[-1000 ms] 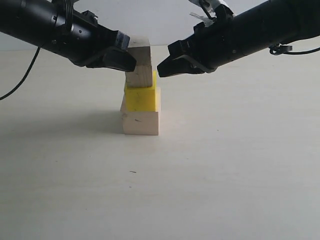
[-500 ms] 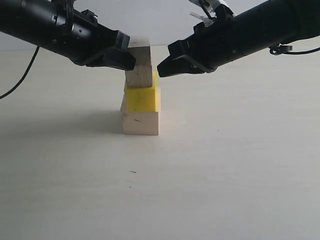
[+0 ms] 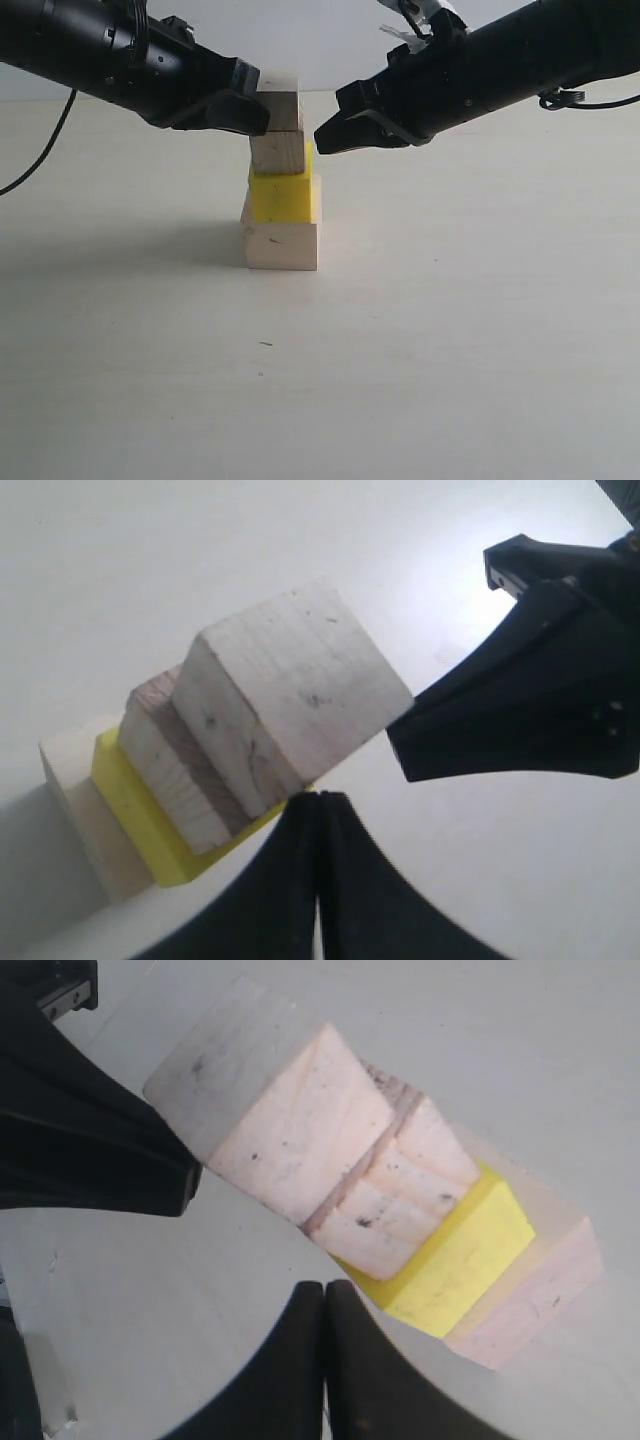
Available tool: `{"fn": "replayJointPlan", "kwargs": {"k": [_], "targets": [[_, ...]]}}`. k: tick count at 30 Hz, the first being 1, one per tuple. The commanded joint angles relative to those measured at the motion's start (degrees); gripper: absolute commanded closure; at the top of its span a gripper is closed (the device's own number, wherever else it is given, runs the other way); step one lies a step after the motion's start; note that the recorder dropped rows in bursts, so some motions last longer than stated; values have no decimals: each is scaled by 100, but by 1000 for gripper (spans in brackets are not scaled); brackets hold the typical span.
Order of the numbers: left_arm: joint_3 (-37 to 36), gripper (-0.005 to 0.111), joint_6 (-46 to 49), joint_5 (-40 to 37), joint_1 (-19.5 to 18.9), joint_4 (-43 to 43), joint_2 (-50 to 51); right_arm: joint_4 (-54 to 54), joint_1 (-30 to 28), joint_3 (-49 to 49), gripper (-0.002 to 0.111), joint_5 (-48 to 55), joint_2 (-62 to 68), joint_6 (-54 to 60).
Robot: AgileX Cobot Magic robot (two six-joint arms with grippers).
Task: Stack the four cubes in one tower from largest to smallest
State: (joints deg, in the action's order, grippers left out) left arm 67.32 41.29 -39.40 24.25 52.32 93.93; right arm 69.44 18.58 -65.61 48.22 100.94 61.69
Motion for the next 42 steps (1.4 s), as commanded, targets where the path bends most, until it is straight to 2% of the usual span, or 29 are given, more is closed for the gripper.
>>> {"fn": "replayJointPlan", "kwargs": {"k": [1, 11, 18, 25, 31, 36, 42], "targets": [[-10, 107, 26, -4, 26, 12, 7, -9, -7, 0, 108, 5, -66, -20], [-10, 107, 40, -176, 26, -26, -116, -68, -7, 0, 108, 26, -169, -32], [-76, 107, -154, -81, 26, -466, -624, -1281, -7, 220, 108, -1221, -693, -1067], [-874, 107, -131, 792, 26, -673, -1378, -1403, -7, 1018, 108, -2339, -1723, -739], [-1381, 107, -131, 1748, 26, -673, -2169, -1557, -7, 1149, 108, -2619, -2367, -320], [-1654, 107, -120, 1908, 26, -684, -2341, -1569, -7, 1149, 108, -2282, -2411, -943], [-2285, 107, -96, 1882, 26, -656, -2239, -1668, -7, 1149, 108, -2073, -2141, -1079]]}}
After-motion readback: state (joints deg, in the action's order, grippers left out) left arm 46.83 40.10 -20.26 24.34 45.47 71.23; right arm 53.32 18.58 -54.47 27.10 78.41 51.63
